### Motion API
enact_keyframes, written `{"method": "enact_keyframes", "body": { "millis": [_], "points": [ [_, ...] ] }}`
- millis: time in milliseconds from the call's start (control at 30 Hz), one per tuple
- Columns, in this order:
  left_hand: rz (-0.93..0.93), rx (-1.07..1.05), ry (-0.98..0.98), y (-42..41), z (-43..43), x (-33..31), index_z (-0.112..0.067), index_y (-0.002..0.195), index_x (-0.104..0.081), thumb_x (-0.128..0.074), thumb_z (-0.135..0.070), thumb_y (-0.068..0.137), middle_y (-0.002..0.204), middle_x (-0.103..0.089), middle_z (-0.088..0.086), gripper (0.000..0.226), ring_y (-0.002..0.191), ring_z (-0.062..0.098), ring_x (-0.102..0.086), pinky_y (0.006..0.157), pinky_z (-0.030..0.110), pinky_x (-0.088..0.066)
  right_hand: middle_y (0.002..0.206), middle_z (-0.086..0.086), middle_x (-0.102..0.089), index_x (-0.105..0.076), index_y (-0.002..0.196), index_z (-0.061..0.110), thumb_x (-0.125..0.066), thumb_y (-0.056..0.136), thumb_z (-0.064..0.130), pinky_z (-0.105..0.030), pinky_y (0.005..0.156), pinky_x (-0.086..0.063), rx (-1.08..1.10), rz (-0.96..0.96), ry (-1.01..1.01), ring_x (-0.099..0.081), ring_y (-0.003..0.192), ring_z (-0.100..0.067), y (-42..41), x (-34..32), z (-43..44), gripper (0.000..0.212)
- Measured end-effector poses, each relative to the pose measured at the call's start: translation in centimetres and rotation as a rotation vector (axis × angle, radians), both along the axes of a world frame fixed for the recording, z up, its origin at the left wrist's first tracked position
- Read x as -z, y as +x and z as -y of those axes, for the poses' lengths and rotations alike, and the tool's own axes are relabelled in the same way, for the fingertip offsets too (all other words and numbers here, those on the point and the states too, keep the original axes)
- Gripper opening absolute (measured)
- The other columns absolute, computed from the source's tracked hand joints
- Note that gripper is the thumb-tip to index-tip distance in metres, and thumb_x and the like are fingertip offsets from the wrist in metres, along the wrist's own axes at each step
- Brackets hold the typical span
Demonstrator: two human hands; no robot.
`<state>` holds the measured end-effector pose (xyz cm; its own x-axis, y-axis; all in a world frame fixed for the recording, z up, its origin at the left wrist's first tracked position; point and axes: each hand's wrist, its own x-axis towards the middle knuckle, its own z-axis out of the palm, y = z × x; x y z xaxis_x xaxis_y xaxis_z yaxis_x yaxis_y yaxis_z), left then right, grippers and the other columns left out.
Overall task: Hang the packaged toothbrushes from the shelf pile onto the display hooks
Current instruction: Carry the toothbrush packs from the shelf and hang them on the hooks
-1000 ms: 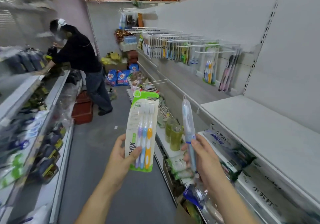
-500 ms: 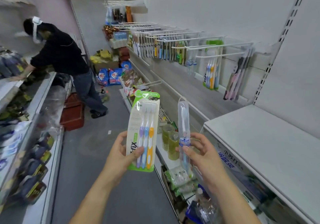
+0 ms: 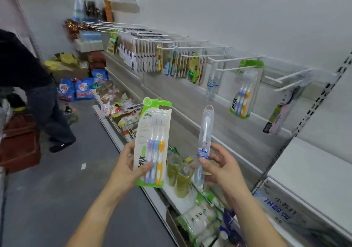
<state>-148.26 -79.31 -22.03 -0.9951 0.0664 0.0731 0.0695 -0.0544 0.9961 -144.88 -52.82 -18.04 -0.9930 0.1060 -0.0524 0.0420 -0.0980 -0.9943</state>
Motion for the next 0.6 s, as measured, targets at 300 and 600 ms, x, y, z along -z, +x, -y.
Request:
{"method": "enact_keyframes", "body": {
  "millis": [300,600],
  "points": [
    [0.028,0.209,0.006,-10.8,-1.4,1.2,-0.030,0.136,-0.045,-0.071,-0.006,0.085,0.121,-0.074,-0.007,0.063,0.114,0.016,-0.069,0.088,0.025,-0.058,0.107,0.000,-0.076,-0.059,0.125,0.025,-0.072,0.089,0.001,-0.051,0.076,-0.063,0.192,-0.017,0.033,-0.076,0.092,-0.030,-5.6,0.0,0.3,0.046],
    [0.057,0.326,0.070,-17.7,-4.1,-0.7,-0.028,0.135,-0.049,-0.085,-0.023,0.077,0.125,-0.073,0.000,0.068,0.117,0.021,-0.069,0.091,0.033,-0.059,0.106,-0.002,-0.075,-0.059,0.122,0.031,-0.076,0.087,0.008,-0.053,0.081,-0.061,0.295,-0.040,0.066,-0.077,0.087,-0.027,-10.1,0.2,-1.7,0.046]
  ]
}}
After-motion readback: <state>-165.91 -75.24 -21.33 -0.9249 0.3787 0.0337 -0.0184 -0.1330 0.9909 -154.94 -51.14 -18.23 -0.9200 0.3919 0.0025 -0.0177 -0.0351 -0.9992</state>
